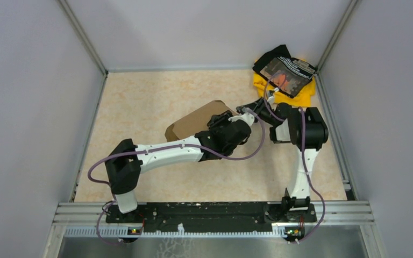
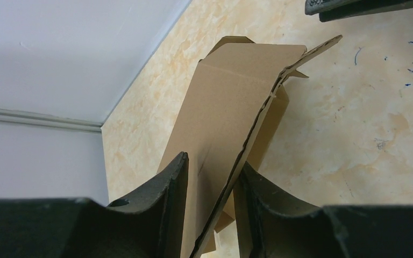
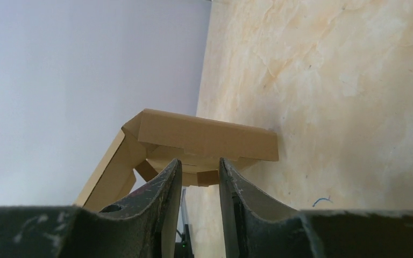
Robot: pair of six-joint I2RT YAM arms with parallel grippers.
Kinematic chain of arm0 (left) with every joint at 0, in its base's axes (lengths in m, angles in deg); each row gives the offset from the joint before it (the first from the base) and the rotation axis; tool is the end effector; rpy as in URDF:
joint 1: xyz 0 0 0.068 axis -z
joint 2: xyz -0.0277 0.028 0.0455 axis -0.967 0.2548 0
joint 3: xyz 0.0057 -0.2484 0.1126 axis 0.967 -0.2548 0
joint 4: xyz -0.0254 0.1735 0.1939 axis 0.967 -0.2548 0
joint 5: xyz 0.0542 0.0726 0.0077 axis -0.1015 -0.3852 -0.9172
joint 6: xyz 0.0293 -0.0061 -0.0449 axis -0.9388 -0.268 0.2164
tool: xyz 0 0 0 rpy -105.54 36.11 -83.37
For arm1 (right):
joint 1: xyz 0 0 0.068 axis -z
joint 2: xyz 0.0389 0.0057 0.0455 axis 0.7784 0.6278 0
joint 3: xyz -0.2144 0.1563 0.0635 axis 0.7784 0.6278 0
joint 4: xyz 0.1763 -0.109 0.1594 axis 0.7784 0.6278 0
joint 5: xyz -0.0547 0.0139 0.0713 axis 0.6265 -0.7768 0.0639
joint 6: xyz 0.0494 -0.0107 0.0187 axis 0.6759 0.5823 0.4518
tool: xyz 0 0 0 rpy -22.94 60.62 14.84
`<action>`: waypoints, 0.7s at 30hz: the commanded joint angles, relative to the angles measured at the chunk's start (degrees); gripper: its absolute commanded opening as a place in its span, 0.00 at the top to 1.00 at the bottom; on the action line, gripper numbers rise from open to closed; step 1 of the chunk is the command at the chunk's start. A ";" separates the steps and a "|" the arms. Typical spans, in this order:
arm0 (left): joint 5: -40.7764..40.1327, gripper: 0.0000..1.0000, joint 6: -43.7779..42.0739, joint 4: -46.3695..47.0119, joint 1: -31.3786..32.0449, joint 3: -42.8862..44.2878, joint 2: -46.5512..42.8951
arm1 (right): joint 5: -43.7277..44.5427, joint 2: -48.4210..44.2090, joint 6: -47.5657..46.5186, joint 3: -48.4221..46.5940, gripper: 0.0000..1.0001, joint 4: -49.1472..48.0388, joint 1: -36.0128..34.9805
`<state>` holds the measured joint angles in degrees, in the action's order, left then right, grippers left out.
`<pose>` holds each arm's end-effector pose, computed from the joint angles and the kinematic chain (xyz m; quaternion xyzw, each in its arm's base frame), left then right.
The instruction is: Fold the paper box
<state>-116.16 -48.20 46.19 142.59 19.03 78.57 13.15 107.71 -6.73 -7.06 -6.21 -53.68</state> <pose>0.1844 -0.3628 0.2737 0.3485 0.7298 0.2256 0.5433 0.3743 0.0441 0.1154 0.1422 0.6958 0.6330 0.3081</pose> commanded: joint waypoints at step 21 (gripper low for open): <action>5.55 0.92 5.28 -6.72 -0.16 3.66 -1.44 | -1.07 3.37 3.35 -4.92 0.77 -7.80 -4.28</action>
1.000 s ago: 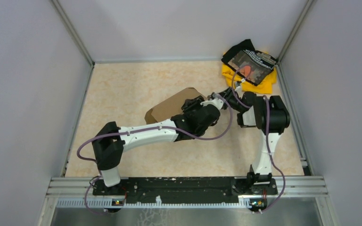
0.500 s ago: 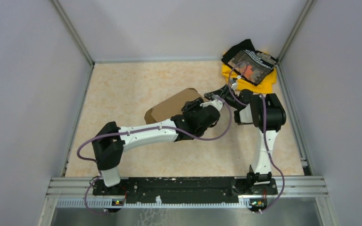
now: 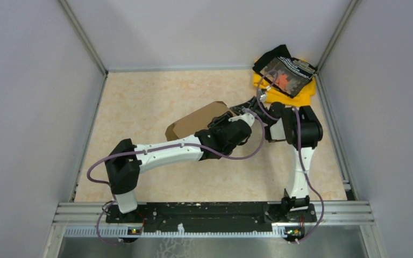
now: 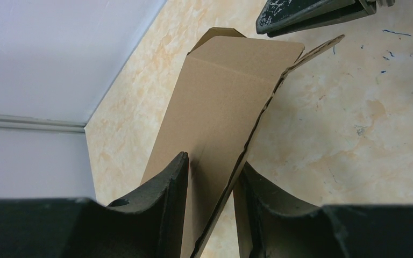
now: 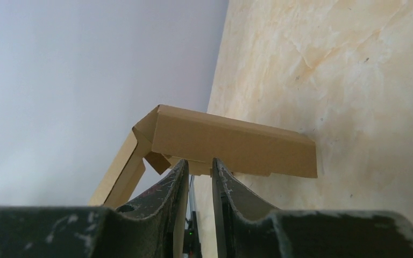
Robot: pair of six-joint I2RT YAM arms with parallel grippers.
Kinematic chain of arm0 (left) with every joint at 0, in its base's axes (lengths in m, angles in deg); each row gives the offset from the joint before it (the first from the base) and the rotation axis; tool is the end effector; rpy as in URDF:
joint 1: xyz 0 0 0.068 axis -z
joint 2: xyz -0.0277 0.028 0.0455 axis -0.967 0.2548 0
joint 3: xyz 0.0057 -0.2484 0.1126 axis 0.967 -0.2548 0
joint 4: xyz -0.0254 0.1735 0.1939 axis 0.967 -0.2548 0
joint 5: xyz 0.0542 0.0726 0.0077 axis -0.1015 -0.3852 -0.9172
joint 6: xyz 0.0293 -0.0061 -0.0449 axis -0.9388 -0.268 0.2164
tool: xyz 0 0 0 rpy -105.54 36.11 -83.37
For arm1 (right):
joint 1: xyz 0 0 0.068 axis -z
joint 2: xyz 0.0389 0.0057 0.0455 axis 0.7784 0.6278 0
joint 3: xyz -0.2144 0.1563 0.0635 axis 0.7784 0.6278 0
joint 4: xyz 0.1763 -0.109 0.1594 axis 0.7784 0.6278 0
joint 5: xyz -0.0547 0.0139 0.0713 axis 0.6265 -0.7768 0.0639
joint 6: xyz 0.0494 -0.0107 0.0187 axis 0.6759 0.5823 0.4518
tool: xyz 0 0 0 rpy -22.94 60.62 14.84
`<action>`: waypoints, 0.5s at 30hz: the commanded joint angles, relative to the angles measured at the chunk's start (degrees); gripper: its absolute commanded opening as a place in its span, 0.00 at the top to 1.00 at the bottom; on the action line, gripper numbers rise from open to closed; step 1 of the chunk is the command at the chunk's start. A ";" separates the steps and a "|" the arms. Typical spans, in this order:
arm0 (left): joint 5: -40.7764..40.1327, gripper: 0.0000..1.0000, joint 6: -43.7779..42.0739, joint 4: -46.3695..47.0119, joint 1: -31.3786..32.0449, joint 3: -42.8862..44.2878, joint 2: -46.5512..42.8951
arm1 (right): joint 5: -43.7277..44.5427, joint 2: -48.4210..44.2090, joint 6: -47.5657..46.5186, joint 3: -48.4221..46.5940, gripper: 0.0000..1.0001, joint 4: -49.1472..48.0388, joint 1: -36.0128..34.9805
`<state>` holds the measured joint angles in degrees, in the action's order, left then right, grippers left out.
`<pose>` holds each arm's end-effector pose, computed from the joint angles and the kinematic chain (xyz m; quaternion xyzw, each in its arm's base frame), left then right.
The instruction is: Fold the paper box
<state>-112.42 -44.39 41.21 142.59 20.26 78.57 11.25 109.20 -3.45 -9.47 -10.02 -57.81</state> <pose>0.1827 -0.3619 0.2731 0.3614 0.7446 0.1995 0.5246 0.3782 0.0726 0.1217 0.0997 0.6846 0.6640 0.2835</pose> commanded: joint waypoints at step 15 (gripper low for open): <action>6.06 0.91 4.42 -4.93 -0.64 3.65 -1.86 | 0.84 4.70 -1.72 -6.63 0.78 0.17 -0.26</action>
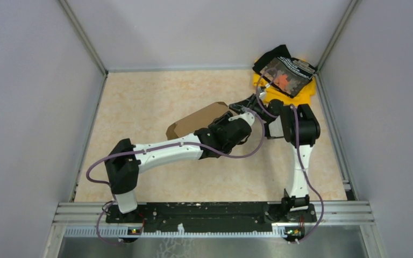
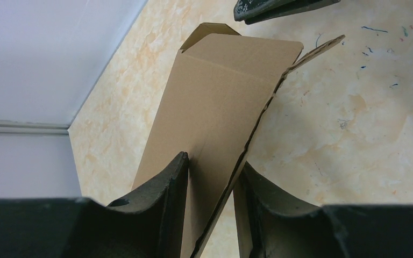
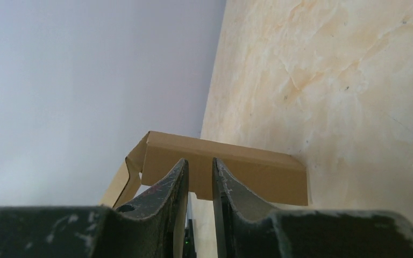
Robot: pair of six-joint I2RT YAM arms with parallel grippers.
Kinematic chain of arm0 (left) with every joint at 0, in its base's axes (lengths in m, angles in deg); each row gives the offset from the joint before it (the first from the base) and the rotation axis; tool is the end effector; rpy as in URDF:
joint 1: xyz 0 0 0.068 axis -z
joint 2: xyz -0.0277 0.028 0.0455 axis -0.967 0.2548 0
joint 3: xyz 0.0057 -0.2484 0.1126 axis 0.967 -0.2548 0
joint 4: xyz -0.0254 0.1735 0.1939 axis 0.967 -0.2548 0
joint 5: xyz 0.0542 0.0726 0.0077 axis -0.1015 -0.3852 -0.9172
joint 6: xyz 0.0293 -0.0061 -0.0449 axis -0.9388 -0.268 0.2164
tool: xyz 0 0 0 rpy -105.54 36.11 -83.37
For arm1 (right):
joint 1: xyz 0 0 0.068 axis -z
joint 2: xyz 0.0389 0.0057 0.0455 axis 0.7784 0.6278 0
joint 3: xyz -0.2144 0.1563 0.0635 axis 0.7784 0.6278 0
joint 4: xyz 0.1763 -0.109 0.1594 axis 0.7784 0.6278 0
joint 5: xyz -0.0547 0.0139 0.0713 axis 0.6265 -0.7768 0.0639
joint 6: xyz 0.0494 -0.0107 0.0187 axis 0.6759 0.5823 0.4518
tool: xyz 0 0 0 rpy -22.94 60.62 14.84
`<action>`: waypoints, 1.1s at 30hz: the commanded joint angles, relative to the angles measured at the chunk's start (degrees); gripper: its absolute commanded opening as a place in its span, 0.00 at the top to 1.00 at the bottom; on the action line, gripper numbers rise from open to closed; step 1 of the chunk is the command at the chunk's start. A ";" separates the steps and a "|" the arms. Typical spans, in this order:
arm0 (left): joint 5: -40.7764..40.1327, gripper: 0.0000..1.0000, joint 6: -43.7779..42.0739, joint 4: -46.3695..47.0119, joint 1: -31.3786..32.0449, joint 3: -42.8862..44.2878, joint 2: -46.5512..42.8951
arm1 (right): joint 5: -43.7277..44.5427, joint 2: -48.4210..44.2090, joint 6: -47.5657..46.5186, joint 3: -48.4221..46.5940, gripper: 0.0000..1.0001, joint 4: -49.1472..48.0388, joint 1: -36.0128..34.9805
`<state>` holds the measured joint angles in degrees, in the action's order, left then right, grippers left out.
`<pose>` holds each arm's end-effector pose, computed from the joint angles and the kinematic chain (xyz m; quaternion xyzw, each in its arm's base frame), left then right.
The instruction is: Fold the paper box
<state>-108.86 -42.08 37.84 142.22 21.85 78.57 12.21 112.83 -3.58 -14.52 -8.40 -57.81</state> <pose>0.1839 -0.3615 0.2767 0.3692 0.7564 0.1743 0.5111 0.3978 0.0745 0.1149 0.1060 0.6842 0.6614 0.2885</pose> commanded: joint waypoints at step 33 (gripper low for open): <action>8.35 0.90 4.22 -3.99 -1.49 4.39 -1.50 | -2.23 3.22 -1.91 -0.75 0.78 -4.85 -3.42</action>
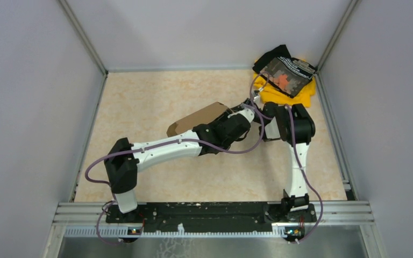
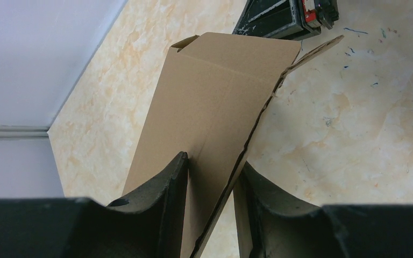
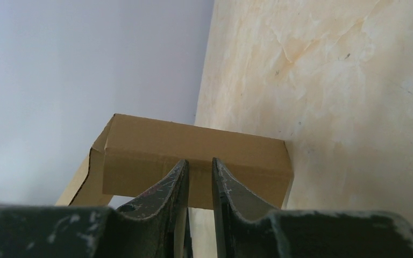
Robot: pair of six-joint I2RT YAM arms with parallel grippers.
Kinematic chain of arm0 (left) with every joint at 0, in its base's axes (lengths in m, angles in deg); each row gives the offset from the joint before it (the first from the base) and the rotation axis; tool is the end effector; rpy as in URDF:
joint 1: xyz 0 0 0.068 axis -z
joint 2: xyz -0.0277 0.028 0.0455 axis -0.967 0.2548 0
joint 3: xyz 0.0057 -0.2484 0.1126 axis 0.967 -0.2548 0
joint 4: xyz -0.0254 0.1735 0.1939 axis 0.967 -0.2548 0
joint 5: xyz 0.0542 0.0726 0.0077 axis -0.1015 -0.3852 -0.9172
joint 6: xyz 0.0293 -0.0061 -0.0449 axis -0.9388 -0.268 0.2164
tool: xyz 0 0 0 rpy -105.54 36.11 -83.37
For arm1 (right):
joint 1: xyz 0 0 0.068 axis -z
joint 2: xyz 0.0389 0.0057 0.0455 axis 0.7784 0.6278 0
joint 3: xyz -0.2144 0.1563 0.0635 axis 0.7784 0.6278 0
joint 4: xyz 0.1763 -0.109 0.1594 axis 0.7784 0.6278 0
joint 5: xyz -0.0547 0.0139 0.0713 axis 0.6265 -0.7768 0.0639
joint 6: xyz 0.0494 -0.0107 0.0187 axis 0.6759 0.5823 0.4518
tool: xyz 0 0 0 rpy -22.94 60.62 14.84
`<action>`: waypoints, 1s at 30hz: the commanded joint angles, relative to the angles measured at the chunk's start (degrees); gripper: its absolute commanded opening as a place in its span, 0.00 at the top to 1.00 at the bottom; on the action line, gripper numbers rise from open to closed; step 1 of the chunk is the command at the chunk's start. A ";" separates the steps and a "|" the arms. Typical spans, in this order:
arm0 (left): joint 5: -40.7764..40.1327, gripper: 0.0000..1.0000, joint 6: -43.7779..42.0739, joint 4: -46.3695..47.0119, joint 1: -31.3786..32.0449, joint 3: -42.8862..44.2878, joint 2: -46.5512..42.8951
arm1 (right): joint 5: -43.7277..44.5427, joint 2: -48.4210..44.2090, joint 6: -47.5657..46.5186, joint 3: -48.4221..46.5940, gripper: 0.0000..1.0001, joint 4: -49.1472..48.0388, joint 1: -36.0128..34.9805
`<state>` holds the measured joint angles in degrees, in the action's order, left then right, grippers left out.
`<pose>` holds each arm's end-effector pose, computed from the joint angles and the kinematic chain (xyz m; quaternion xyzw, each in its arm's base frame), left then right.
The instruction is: Fold the paper box
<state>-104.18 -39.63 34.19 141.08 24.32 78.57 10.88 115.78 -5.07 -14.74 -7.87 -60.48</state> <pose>0.1899 -0.3597 0.2845 0.3719 0.7721 0.1412 0.4956 0.3935 0.0935 0.0951 0.0902 0.6994 0.6615 0.2550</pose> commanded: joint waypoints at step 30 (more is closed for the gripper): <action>9.57 0.89 1.81 -0.17 -1.35 1.72 -0.54 | -0.95 3.99 -6.85 -0.98 0.54 -19.73 -3.50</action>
<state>-99.85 -38.86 33.86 139.73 24.85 78.57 8.43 119.21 -7.14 -15.59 -19.55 -62.57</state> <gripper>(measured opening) 0.408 0.447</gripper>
